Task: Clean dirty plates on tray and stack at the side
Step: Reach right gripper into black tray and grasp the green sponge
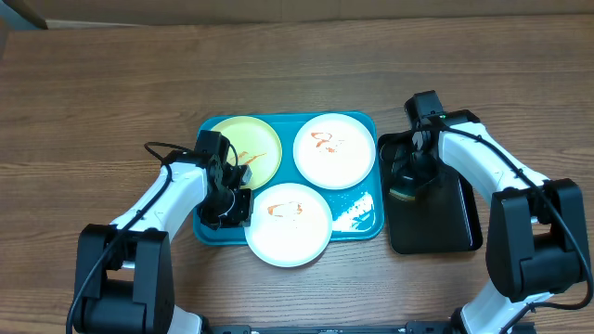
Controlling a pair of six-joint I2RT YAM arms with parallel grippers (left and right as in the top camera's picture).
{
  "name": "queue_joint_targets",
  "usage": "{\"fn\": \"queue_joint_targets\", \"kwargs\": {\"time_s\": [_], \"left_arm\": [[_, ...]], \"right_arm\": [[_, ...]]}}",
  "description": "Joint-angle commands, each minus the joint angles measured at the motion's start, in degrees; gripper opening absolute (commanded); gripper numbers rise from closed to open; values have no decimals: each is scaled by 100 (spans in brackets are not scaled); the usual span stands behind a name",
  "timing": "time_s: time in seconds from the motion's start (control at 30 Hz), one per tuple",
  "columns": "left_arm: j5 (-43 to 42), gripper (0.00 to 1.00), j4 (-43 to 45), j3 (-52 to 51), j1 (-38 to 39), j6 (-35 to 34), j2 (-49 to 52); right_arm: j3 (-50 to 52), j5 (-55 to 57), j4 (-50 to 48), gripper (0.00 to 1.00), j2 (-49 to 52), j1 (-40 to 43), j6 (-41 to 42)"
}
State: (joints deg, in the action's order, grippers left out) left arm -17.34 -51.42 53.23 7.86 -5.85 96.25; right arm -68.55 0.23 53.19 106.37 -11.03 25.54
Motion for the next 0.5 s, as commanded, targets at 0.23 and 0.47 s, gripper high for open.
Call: {"fn": "queue_joint_targets", "kwargs": {"time_s": [0.23, 0.47], "left_arm": [[125, 4, -37, 70, 22, -61, 39], [125, 4, -37, 70, 22, -61, 39]], "right_arm": [[313, 214, -33, 4, 22, -26, 2], [1010, 210, -612, 4, 22, -15, 2]]}}
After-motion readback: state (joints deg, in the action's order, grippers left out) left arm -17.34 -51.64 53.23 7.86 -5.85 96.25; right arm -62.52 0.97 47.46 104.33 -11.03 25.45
